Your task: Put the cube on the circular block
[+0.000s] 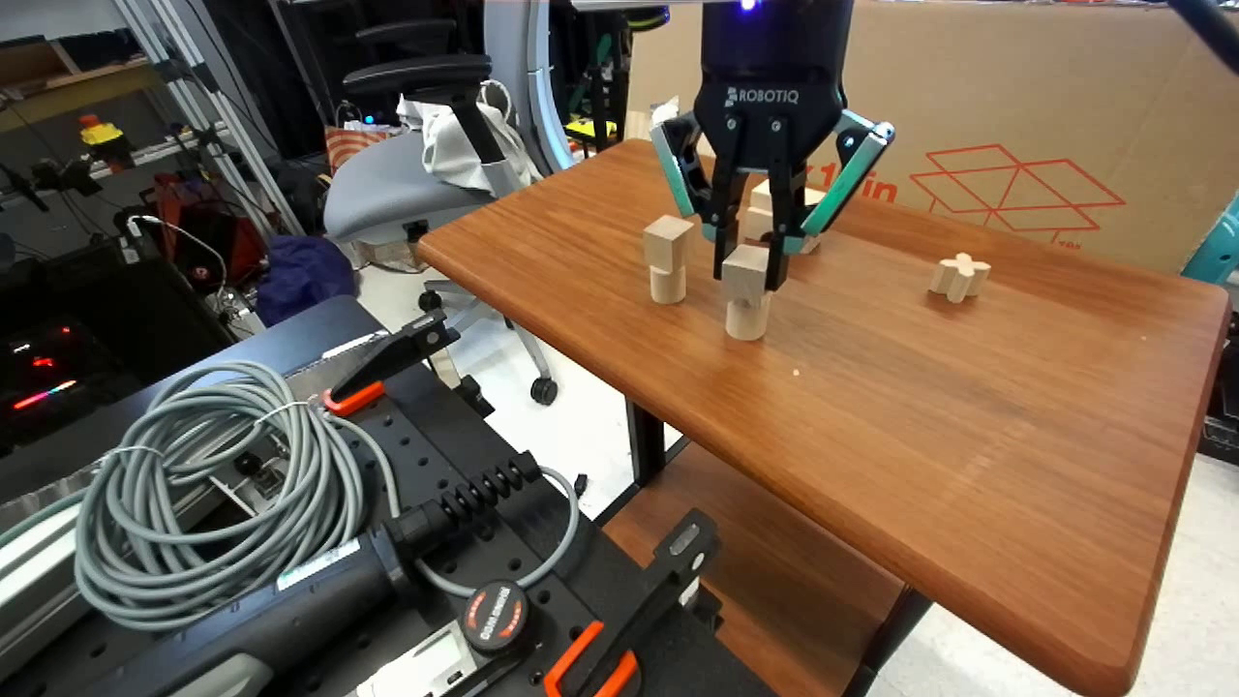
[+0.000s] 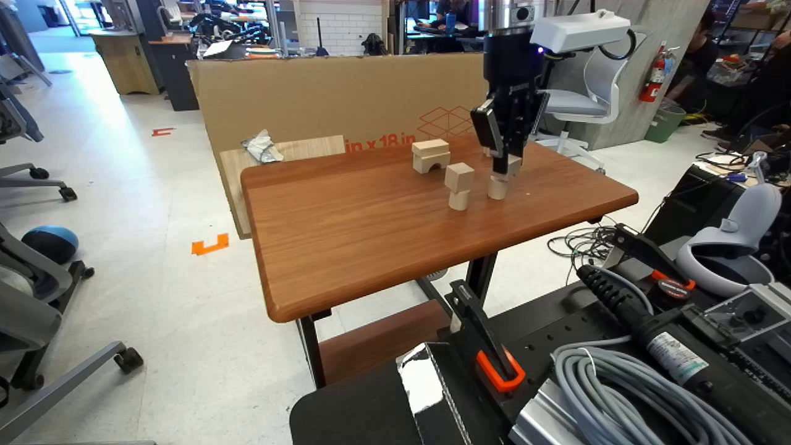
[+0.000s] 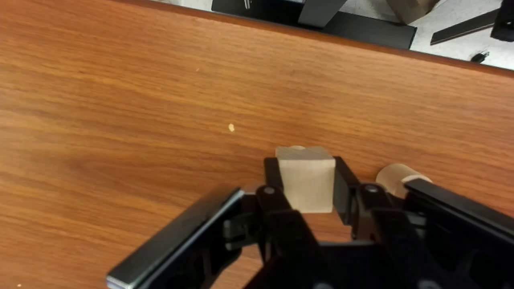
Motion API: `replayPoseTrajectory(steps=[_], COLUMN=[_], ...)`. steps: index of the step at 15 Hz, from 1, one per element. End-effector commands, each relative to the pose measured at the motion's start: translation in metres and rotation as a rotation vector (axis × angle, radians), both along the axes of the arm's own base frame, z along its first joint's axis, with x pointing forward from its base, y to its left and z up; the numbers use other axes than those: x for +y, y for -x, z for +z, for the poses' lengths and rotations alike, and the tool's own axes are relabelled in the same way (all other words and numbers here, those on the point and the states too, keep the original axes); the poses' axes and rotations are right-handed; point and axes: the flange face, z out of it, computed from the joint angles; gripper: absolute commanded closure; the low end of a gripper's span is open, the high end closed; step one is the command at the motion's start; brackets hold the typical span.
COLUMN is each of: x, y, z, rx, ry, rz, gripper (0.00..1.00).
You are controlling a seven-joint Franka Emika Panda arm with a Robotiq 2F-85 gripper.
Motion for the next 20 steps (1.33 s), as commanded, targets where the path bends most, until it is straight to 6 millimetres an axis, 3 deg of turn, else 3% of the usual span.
replayPoseTrajectory(steps=[1, 8, 9, 10, 15, 17, 20], x=[0.001, 0.006, 0.007, 0.007, 0.011, 0.014, 0.019], y=[-0.007, -0.011, -0.011, -0.01, -0.006, -0.002, 0.004], z=[-0.01, -0.008, -0.008, -0.008, 0.001, 0.017, 0.063], rx=[-0.001, -0.002, 0.0, 0.002, -0.003, -0.013, -0.059], ry=[0.008, 0.0, -0.001, -0.003, -0.022, -0.038, -0.058], rz=[-0.002, 0.004, 0.005, 0.005, 0.011, 0.001, -0.037], gripper=[0.92, 0.92, 0.56, 0.41, 0.04, 0.0, 0.0])
